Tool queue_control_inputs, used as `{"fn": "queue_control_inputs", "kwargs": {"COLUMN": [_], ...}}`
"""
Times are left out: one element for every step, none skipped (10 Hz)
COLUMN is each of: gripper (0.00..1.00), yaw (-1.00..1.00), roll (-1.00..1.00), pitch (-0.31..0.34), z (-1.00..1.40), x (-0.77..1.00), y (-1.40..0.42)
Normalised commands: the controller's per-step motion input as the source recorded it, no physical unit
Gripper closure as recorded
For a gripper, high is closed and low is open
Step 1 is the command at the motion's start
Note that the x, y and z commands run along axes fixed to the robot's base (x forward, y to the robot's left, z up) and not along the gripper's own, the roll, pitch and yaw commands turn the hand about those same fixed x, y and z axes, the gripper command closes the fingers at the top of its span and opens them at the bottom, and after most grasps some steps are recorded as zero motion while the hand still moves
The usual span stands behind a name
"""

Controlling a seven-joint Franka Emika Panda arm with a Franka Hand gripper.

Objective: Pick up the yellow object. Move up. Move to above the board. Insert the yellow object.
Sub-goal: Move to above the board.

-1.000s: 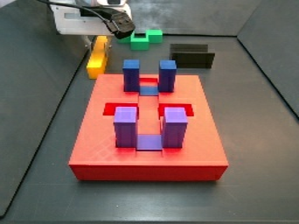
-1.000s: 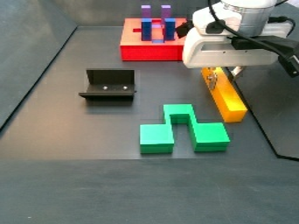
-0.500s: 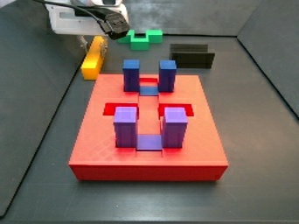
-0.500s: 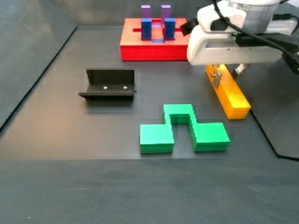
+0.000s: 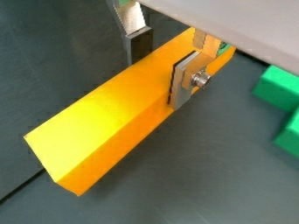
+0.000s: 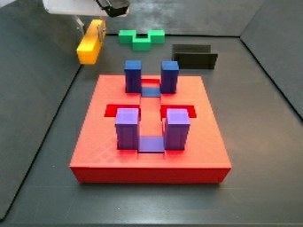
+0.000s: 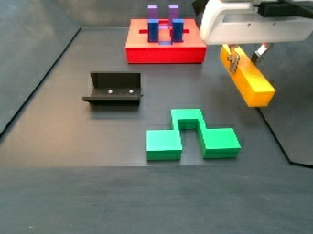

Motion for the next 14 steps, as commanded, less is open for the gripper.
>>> {"fn": "queue_control_inputs", "kwargs": {"gripper": [1.00, 1.00, 1.00, 1.00, 1.00, 1.00, 1.00, 1.00, 1.00, 1.00, 1.00, 1.00, 1.00, 1.00], "yaw": [-0.01, 0.00, 0.00, -0.01, -0.01, -0.01, -0.01, -0.01, -0.23, -0.22, -0.10, -0.05, -0.02, -0.01], "roll": [-0.02, -0.03, -0.07, -0.08, -0.09, -0.10, -0.09, -0.09, 0.02, 0.05, 0.13, -0.02, -0.02, 0.01], "pitch": [0.027, 0.035, 0.000, 0.020, 0.058, 0.069, 0.058, 0.032, 0.100, 0.110, 0.176, 0.176, 0.172, 0.157], "z": [1.40, 1.40, 1.40, 1.40, 1.40, 1.40, 0.66, 0.28, 0.21, 0.21, 0.19, 0.20, 0.21, 0.22], "x": [-0.01, -0.03, -0.03, 0.01, 0.04, 0.05, 0.02, 0.01, 0.89, 0.89, 0.92, 0.97, 0.97, 0.96], "y": [0.00, -0.01, -0.02, 0.00, 0.00, 0.00, 0.00, 0.00, -1.40, -1.40, -1.40, -1.40, -1.40, -1.40]}}
